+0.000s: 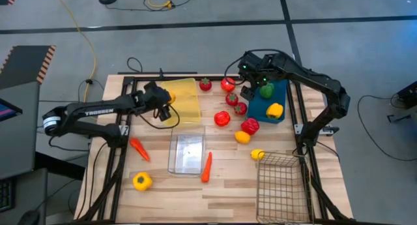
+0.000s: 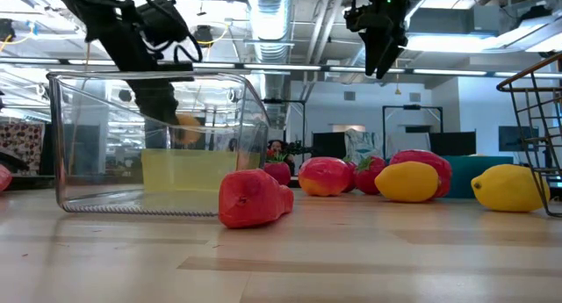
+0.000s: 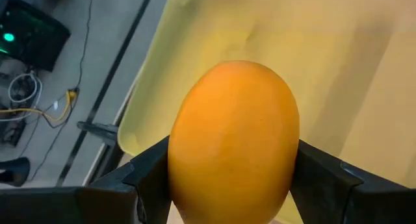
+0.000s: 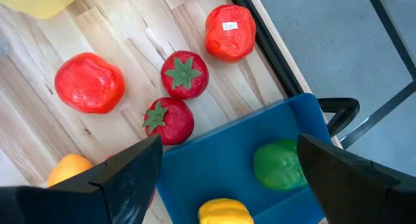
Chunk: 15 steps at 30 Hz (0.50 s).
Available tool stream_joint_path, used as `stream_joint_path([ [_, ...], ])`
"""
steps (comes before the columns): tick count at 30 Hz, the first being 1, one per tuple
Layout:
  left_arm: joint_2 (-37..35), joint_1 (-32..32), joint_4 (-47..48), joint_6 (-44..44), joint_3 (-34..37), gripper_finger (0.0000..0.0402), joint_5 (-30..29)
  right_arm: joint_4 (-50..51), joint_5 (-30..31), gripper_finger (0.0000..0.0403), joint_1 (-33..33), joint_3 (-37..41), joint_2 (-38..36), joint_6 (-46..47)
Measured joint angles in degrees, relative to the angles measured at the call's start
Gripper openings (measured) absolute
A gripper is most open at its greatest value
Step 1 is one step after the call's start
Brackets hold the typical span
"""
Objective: Sort produce into baskets
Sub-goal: Put the bottom left lemon into the yellow bin, then put the top lemon into the yellow bin
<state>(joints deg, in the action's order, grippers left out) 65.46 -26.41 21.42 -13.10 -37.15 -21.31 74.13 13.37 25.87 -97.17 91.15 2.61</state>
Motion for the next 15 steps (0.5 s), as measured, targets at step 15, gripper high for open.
stream_joint_path([
  [15, 5.41, 0.04, -5.06, -0.05, 0.0, 0.0301, -3.31, 0.08, -0.18, 0.0384, -0.34, 0.0, 0.02, 3.48],
])
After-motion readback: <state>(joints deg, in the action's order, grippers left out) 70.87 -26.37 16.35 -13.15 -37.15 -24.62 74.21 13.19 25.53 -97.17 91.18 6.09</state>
